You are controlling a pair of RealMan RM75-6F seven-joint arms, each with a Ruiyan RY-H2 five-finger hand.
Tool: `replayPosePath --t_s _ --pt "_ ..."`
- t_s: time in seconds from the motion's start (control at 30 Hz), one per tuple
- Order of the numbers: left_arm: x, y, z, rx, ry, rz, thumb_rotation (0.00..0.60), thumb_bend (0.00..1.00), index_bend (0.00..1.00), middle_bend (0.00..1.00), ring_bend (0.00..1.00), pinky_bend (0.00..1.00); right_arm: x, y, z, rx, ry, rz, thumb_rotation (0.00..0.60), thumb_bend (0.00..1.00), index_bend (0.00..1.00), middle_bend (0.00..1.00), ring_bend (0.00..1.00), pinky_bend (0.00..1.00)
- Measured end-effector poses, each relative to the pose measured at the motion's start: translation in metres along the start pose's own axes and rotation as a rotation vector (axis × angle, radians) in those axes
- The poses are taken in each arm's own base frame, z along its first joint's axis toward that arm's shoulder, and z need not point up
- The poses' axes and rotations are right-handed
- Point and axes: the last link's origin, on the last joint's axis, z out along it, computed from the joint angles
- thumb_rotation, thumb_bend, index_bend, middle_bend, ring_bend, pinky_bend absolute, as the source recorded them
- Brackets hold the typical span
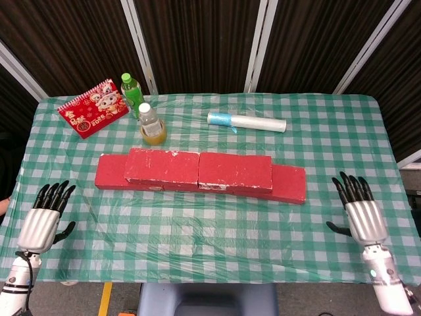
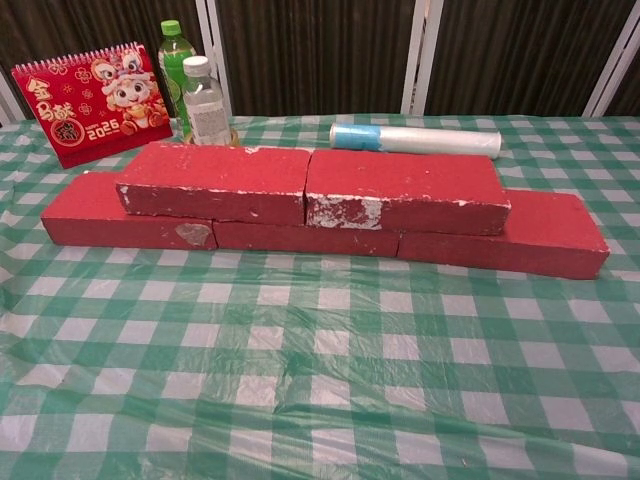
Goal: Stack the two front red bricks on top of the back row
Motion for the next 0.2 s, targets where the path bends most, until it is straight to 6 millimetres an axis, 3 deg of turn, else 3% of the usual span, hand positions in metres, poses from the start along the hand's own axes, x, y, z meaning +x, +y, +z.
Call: replayPosePath --t_s 0.2 --pt "0.005 0.001 -0.003 0.008 0.025 0.005 0.6 0.31 0.0 0.0 0.0 0.03 0.004 0.007 -0.023 -0.008 0.014 -0.033 0.6 0.06 0.0 0.0 0.0 0.0"
